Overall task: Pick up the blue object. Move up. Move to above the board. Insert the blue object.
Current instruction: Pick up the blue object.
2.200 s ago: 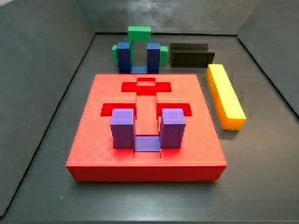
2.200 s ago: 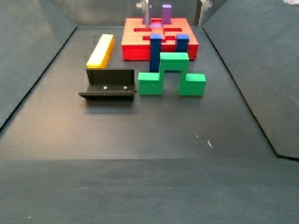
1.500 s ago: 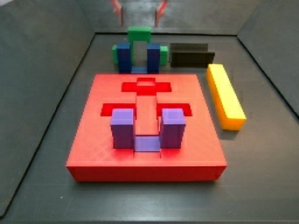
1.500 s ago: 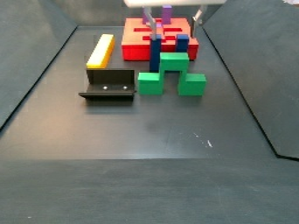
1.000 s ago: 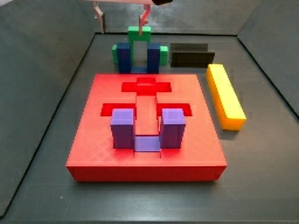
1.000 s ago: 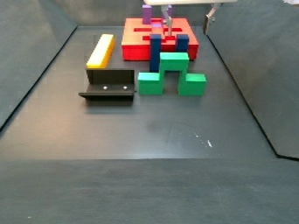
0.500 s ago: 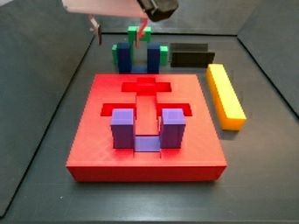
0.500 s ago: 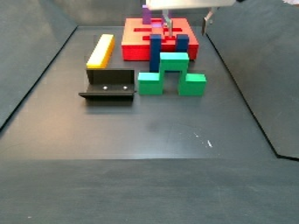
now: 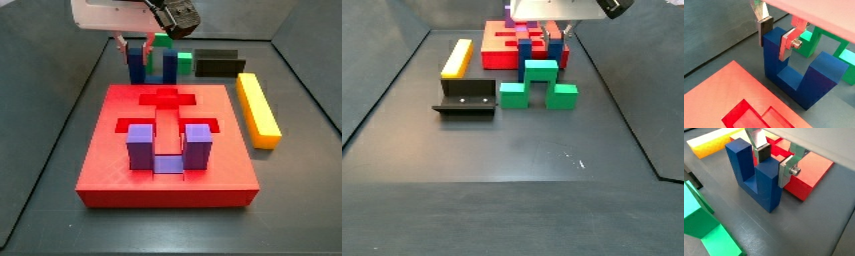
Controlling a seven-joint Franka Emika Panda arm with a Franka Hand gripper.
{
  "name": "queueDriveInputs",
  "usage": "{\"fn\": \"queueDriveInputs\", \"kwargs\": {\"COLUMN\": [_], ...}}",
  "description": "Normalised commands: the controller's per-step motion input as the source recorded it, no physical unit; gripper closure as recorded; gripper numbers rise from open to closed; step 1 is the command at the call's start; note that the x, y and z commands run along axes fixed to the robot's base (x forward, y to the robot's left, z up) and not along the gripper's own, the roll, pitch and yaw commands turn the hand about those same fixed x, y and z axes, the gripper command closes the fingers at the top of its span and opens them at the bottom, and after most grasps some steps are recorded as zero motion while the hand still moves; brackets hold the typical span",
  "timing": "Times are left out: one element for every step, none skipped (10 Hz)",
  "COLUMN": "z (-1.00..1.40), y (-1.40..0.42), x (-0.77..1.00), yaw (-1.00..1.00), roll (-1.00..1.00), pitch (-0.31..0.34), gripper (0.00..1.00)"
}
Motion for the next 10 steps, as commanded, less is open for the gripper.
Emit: {"fn": "queueDriveInputs", "kwargs": {"z": [0.00,0.00,0.00,0.00,0.00,0.00,0.00,0.00,0.00,0.00], "y": [0.00,0.00,0.00,0.00,0.00,0.00,0.00,0.00,0.00,0.00], "x": [0.00,0.00,0.00,0.00,0.00,0.00,0.00,0.00,0.00,0.00], "yaw": [0.00,0.00,0.00,0.00,0.00,0.00,0.00,0.00,0.00,0.00], "roll": [0.00,0.00,0.00,0.00,0.00,0.00,0.00,0.00,0.00,0.00], "pitch": [0.000,0.000,0.000,0.000,0.000,0.000,0.000,0.000,0.000,0.000], "gripper": [1.00,1.00,1.00,1.00,1.00,1.00,1.00,1.00,1.00,1.00]}}
